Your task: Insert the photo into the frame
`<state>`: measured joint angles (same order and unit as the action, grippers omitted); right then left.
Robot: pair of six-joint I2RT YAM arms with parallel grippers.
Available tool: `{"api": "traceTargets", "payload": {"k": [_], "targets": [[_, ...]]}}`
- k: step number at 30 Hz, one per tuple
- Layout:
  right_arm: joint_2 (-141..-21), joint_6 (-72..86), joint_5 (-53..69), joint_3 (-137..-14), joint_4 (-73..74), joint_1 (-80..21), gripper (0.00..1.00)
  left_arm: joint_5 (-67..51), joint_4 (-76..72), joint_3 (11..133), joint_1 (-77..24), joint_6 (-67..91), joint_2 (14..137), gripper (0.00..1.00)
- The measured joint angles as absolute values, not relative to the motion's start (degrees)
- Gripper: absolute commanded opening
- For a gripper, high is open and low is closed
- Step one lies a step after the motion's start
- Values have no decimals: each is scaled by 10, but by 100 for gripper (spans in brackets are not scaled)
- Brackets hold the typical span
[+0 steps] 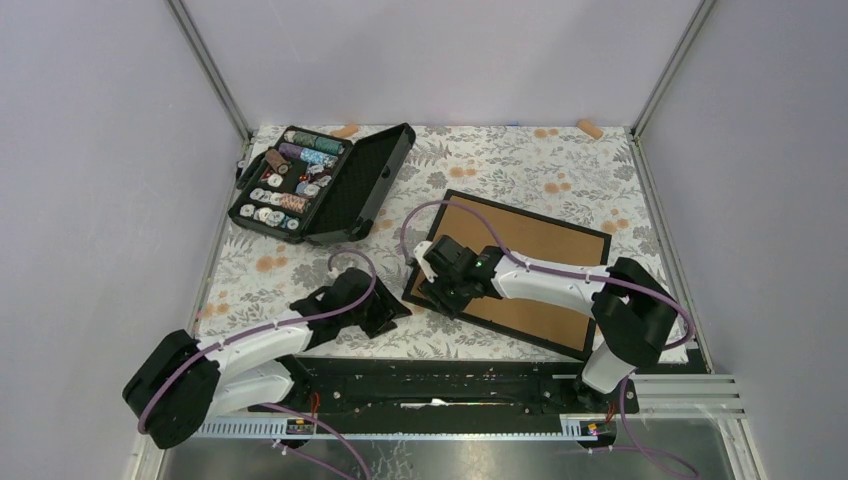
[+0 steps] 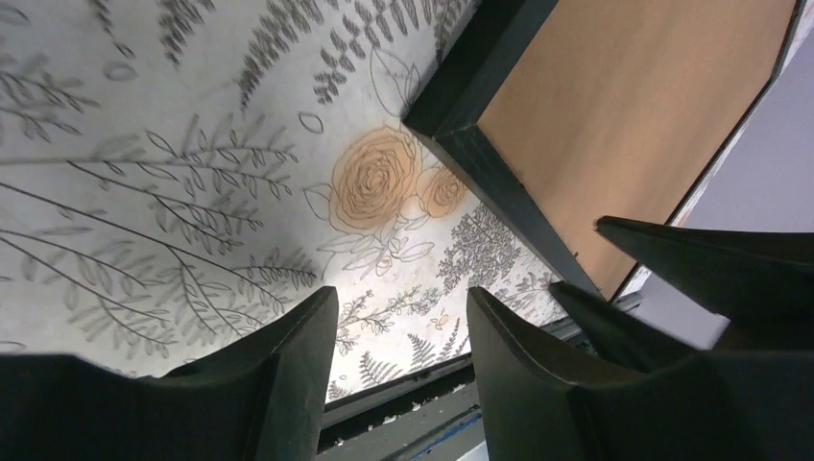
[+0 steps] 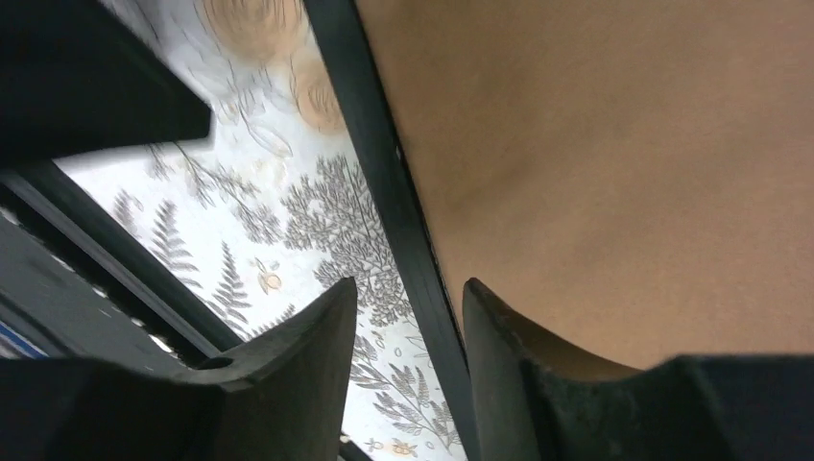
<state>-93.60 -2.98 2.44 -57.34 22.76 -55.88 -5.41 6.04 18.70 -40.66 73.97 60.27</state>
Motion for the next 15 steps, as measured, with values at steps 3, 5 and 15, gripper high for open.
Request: {"api": "traceTargets", "payload": {"k": [3,5,15], "targets": [[-937,24,3,-622,256,-559,45,-37,53,189,-435,785,615,56],[-943,44,-6,-654,268,-559,43,-22,44,189,-442,814,623,56],[-969,50,-25,-676,251,-559,44,65,-47,174,-457,910,670,52]]}}
